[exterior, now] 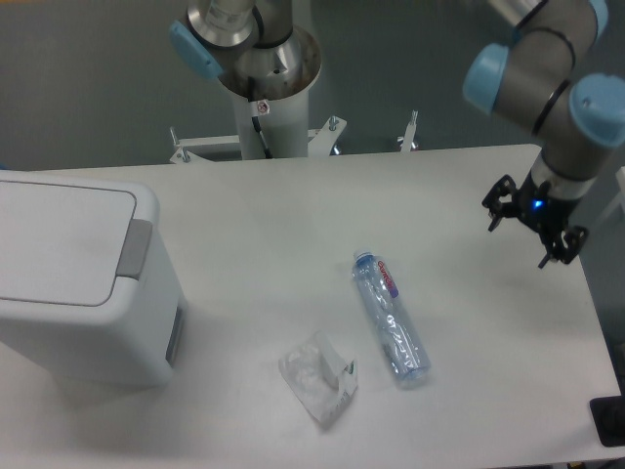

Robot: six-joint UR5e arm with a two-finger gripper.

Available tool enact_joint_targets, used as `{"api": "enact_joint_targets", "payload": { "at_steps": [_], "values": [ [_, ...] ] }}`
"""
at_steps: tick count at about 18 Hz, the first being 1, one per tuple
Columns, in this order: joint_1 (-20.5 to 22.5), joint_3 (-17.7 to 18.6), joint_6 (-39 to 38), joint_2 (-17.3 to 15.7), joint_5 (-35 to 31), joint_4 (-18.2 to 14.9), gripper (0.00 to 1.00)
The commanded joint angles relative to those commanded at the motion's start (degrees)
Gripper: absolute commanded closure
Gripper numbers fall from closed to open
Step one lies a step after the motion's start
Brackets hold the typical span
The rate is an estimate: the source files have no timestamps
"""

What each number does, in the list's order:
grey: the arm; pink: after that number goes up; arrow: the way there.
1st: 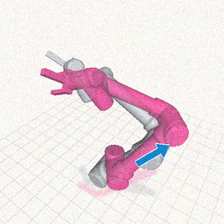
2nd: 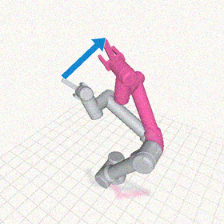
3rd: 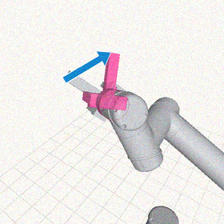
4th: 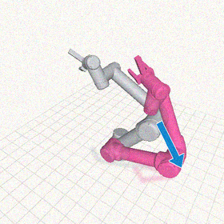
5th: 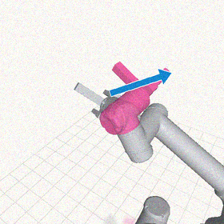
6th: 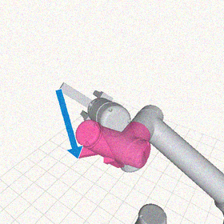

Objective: Open the trash can
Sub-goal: 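Move the gripper from its raised pose toward the table center, then swing the gripper over to the grey button on the white bin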

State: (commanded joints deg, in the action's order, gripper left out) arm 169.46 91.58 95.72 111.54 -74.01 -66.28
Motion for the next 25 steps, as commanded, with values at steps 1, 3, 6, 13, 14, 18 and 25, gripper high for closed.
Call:
{"api": "enact_joint_targets", "payload": {
  "at_steps": [1, 3, 6, 13, 14, 18, 25],
  "values": [
    [-0.44, 0.0, -2.18, -0.78, 0.09, 0.44, 0.0],
    [-3.41, -0.26, -10.77, -1.06, -0.08, 0.88, 0.0],
    [-7.81, -1.49, -22.21, -0.79, -0.09, 0.8, 0.0],
    [-13.97, -4.22, -41.93, -1.14, 4.03, 0.8, 0.0],
    [-14.24, -4.22, -42.63, -1.23, 6.31, 0.8, 0.0],
    [-14.68, -5.18, -52.37, -4.12, 13.17, 0.8, 0.0],
    [-21.26, -13.52, -62.31, -5.89, 16.09, 0.89, 0.0]
  ]
}}
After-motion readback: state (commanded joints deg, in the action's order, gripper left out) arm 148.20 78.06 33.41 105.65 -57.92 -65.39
